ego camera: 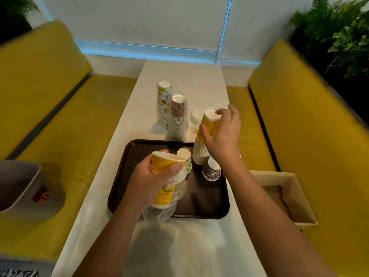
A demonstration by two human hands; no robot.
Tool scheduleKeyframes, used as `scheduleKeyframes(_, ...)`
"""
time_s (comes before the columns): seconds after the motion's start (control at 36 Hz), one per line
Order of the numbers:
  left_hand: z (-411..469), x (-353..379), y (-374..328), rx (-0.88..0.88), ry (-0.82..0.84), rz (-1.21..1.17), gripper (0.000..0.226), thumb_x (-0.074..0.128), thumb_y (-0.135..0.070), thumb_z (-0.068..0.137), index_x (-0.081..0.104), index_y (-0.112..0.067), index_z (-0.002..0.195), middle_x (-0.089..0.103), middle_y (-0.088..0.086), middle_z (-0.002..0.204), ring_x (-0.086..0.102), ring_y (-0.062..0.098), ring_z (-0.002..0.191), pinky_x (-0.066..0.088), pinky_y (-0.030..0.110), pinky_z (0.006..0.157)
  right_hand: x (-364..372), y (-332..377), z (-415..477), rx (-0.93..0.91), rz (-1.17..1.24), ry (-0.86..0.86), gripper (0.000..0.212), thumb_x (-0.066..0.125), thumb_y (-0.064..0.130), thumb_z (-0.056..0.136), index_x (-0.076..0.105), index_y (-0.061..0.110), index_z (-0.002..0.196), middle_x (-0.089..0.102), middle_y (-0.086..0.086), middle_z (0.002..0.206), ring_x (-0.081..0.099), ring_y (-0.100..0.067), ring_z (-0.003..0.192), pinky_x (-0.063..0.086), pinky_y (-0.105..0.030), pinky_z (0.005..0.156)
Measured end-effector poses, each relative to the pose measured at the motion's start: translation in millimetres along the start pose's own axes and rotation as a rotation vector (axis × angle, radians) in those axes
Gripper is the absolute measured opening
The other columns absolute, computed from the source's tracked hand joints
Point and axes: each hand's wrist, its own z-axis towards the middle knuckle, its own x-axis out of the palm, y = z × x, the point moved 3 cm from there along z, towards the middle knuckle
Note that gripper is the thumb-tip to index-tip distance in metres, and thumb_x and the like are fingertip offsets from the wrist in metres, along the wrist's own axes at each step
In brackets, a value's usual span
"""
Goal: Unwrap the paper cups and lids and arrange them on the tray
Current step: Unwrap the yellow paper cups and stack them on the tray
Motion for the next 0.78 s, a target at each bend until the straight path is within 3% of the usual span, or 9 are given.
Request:
scheduleKeyframes(0.08,0,-2,1,0.001,0.0,0.019,0.068,0.08,-0.062,0.067,0.062,-0.041,0.129,0.073,-0.016,0.106,0.072,0.006,0.098,0.054,0.019,0.073,-22,31,-19,-0.162,0.201,-0.019,0.039,0.071,0.039,0.094,0.058,0.015,0.122,0.046,-0.01,0.145,0.042,-0.026,0.136,0.036,-0.029,0.106)
scheduleKeyframes(0.17,-1,-2,1,0.005,0.012,0.036,0.06,0.086,-0.056,0.074,0.065,-0.037,0.127,0.075,-0.018,0.103,0.071,0.0,0.095,0.053,0.021,0.074,-26,57,-43,-0.378,0.402,0.375,0.021,0.066,0.038,0.1,0.068,0.018,0.108,0.054,0.003,0.128,0.051,-0.019,0.128,0.044,-0.04,0.106)
scheduleKeyframes(0.25,-1,2,-3,0.029,0.038,0.096,0.051,0.086,-0.045,0.078,0.065,-0.034,0.124,0.074,-0.02,0.098,0.07,-0.004,0.092,0.05,0.021,0.073,-18,68,-63,-0.387,0.44,0.743,0.01,0.059,0.034,0.106,0.069,0.033,0.105,0.052,0.003,0.137,0.05,-0.014,0.132,0.046,-0.036,0.109)
scheduleKeyframes(0.31,-1,3,-5,0.046,0.039,0.133,0.049,0.087,-0.042,0.079,0.064,-0.039,0.122,0.072,-0.023,0.099,0.068,-0.005,0.092,0.051,0.02,0.073,-17,66,-66,-0.346,0.531,0.73,0.015,0.058,0.028,0.108,0.072,0.029,0.106,0.053,0.003,0.14,0.052,-0.015,0.132,0.049,-0.035,0.108)
scheduleKeyframes(0.44,-3,5,-2,0.095,0.054,0.206,0.05,0.088,-0.046,0.074,0.065,-0.036,0.118,0.075,-0.017,0.1,0.072,0.003,0.091,0.058,0.025,0.077,-24,54,-56,-0.144,0.794,0.441,0.024,0.055,0.015,0.108,0.075,0.004,0.116,0.059,-0.006,0.141,0.058,-0.021,0.131,0.055,-0.031,0.098)
scheduleKeyframes(0.5,-3,5,-1,0.099,0.031,0.182,0.052,0.085,-0.051,0.073,0.067,-0.034,0.118,0.076,-0.016,0.101,0.073,0.004,0.093,0.06,0.029,0.081,-28,48,-51,-0.096,0.842,0.37,0.024,0.053,0.017,0.109,0.074,0.007,0.116,0.057,-0.004,0.147,0.058,-0.02,0.134,0.058,-0.035,0.097)
scheduleKeyframes(0.58,-3,2,0,0.117,-0.012,0.161,0.055,0.084,-0.054,0.069,0.068,-0.032,0.116,0.076,-0.016,0.101,0.073,0.005,0.093,0.061,0.032,0.083,-32,42,-46,-0.097,0.835,0.398,0.019,0.055,0.02,0.108,0.066,0.026,0.094,0.056,-0.003,0.15,0.059,-0.02,0.134,0.058,-0.032,0.092)
scheduleKeyframes(0.67,-3,-1,1,0.13,-0.039,0.149,0.059,0.083,-0.055,0.065,0.066,-0.034,0.117,0.075,-0.021,0.102,0.072,0.001,0.094,0.06,0.028,0.081,-36,32,-40,0.023,0.923,0.485,0.008,0.065,0.018,0.101,0.057,0.019,0.101,0.064,-0.005,0.141,0.066,-0.021,0.121,0.058,-0.03,0.084)
scheduleKeyframes(0.78,-3,-3,2,0.162,-0.097,0.144,0.058,0.086,-0.049,0.07,0.063,-0.037,0.122,0.071,-0.029,0.104,0.069,-0.005,0.098,0.057,0.021,0.08,-44,18,-33,0.077,0.872,0.601,0.058,0.076,0.008,0.093,0.043,0.029,0.137,0.061,-0.003,0.131,0.066,-0.02,0.107,0.061,-0.037,0.08)
